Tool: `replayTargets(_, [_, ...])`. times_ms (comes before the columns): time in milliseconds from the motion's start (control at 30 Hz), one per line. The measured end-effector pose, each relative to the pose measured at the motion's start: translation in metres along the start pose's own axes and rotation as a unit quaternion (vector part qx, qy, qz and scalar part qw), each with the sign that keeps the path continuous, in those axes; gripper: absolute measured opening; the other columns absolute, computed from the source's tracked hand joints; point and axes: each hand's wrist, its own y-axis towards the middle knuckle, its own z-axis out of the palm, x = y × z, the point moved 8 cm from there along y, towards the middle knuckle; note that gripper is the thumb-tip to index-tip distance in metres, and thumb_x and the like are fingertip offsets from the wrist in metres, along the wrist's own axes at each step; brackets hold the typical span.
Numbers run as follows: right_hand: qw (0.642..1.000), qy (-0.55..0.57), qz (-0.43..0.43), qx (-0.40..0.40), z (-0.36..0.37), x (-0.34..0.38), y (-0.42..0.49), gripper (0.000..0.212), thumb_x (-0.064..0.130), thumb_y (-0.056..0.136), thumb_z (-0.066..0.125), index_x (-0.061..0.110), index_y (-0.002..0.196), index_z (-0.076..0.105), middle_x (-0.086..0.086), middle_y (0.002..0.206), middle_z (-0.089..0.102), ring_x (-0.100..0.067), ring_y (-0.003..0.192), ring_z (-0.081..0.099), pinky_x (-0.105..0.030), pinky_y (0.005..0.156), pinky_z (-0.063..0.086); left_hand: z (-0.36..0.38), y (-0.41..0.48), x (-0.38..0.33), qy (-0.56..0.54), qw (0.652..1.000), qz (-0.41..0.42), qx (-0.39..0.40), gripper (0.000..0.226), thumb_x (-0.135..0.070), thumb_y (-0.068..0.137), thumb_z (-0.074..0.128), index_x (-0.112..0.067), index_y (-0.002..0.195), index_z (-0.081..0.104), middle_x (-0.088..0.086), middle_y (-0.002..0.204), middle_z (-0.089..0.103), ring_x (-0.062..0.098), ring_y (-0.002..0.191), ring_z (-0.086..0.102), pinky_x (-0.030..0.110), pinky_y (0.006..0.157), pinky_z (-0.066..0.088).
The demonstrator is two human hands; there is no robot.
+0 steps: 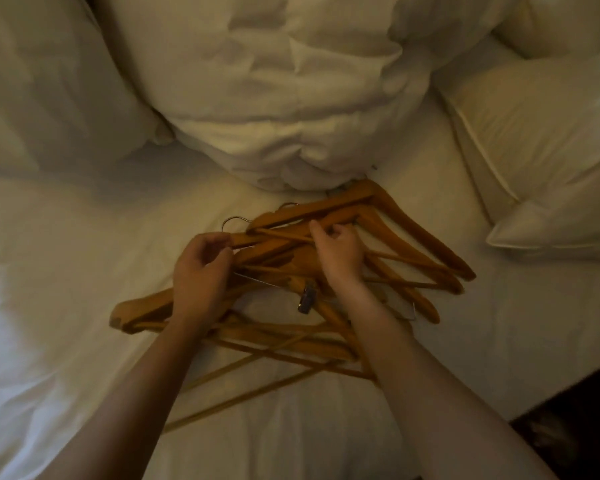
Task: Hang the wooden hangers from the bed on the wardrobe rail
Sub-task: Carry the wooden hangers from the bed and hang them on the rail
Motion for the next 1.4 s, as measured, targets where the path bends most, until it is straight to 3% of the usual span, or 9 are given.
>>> replayTargets(67, [0.998, -0.034, -0.022, -0.048, 0.008, 0.007, 0.007, 0.03, 0.042, 0.087, 0.054, 0.013, 0.086, 0.059, 0.006, 0.074, 0.055, -0.016, 0.077, 0.057, -0.023, 0.056, 0.036, 0.004, 0.006, 0.004, 0.014, 1.0, 0.002, 0.019, 0.017, -0.013, 0.091, 0.049, -0.018, 0.105, 0.059, -0.014, 0.089, 0.058, 0.0, 0.079, 0.056, 0.008, 0.056, 0.044])
replayTargets(233, [0.976, -0.146, -0.106, -0.124, 0.013, 0.038, 0.018, 0.042, 0.045, 0.086, 0.049, 0.007, 0.097, 0.064, -0.003, 0.098, 0.064, -0.025, 0.112, 0.046, -0.039, 0.091, 0.044, 0.01, 0.014, 0.014, 0.008, 0.999, -0.008, 0.045, 0.017, -0.013, 0.092, 0.049, -0.018, 0.105, 0.058, -0.015, 0.09, 0.059, -0.004, 0.075, 0.059, 0.002, 0.054, 0.045])
replayTargets(400, [0.996, -0.059, -0.04, -0.048, 0.037, 0.044, 0.026, 0.055, 0.048, 0.085, 0.053, 0.007, 0.123, 0.048, -0.011, 0.111, 0.064, -0.03, 0.102, 0.06, -0.034, 0.074, 0.048, 0.011, 0.017, 0.018, 0.007, 0.999, -0.001, 0.05, 0.019, -0.012, 0.09, 0.051, -0.018, 0.105, 0.061, -0.004, 0.098, 0.062, 0.005, 0.089, 0.06, 0.013, 0.069, 0.048])
replayTargets(533, [0.994, -0.094, -0.014, -0.046, 0.044, 0.042, 0.017, 0.072, 0.053, 0.082, 0.057, 0.007, 0.132, 0.035, -0.013, 0.12, 0.062, -0.033, 0.109, 0.059, -0.039, 0.088, 0.047, 0.016, 0.011, 0.012, 0.031, 0.996, 0.026, 0.081, 0.019, -0.009, 0.09, 0.05, -0.023, 0.101, 0.058, -0.018, 0.091, 0.056, -0.015, 0.079, 0.058, 0.002, 0.063, 0.046])
replayTargets(767, [0.995, -0.083, 0.036, -0.043, 0.025, 0.017, 0.011, 0.08, 0.048, 0.078, 0.066, 0.007, 0.134, 0.027, -0.011, 0.119, 0.061, -0.029, 0.104, 0.061, -0.03, 0.071, 0.042, 0.02, 0.001, 0.016, 0.085, 0.991, 0.034, 0.101, 0.021, -0.014, 0.09, 0.051, -0.022, 0.108, 0.059, -0.002, 0.103, 0.064, 0.016, 0.095, 0.063, 0.034, 0.081, 0.054])
replayTargets(933, [0.995, -0.078, 0.064, -0.028, 0.003, -0.001, 0.006, 0.079, 0.035, 0.08, 0.067, 0.01, 0.14, 0.023, 0.002, 0.09, 0.057, -0.011, 0.065, 0.051, -0.025, 0.058, 0.041, 0.046, -0.017, 0.011, 0.063, 0.986, 0.028, 0.15, 0.021, -0.013, 0.088, 0.056, -0.02, 0.108, 0.057, 0.001, 0.106, 0.065, 0.013, 0.095, 0.064, 0.028, 0.08, 0.056])
replayTargets(1067, [0.996, -0.041, 0.07, -0.031, -0.018, -0.011, -0.001, 0.084, 0.033, 0.079, 0.069, 0.012, 0.144, 0.021, -0.009, 0.133, 0.052, -0.029, 0.115, 0.055, -0.028, 0.075, 0.038, 0.082, -0.037, 0.022, 0.092, 0.971, -0.002, 0.221, 0.03, -0.018, 0.081, 0.066, -0.024, 0.108, 0.054, -0.012, 0.101, 0.058, 0.003, 0.092, 0.057, 0.018, 0.076, 0.051])
replayTargets(1333, [0.997, -0.032, 0.063, -0.04, -0.078, -0.024, -0.017, 0.081, 0.033, 0.079, 0.068, 0.016, 0.145, 0.024, -0.003, 0.128, 0.057, -0.027, 0.12, 0.053, -0.036, 0.092, 0.045, 0.107, -0.045, 0.02, 0.138, 0.963, -0.007, 0.232, 0.046, -0.013, 0.079, 0.069, -0.018, 0.12, 0.049, -0.013, 0.105, 0.05, 0.004, 0.094, 0.051, 0.007, 0.068, 0.039])
replayTargets(1400, [0.997, -0.032, 0.058, -0.038, -0.1, -0.032, -0.022, 0.071, 0.031, 0.079, 0.068, 0.016, 0.139, 0.033, 0.007, 0.108, 0.059, -0.021, 0.112, 0.054, -0.034, 0.087, 0.045, 0.109, -0.047, 0.019, 0.107, 0.967, -0.032, 0.23, 0.041, -0.009, 0.08, 0.068, -0.023, 0.113, 0.047, -0.013, 0.099, 0.052, 0.004, 0.089, 0.055, 0.011, 0.067, 0.045])
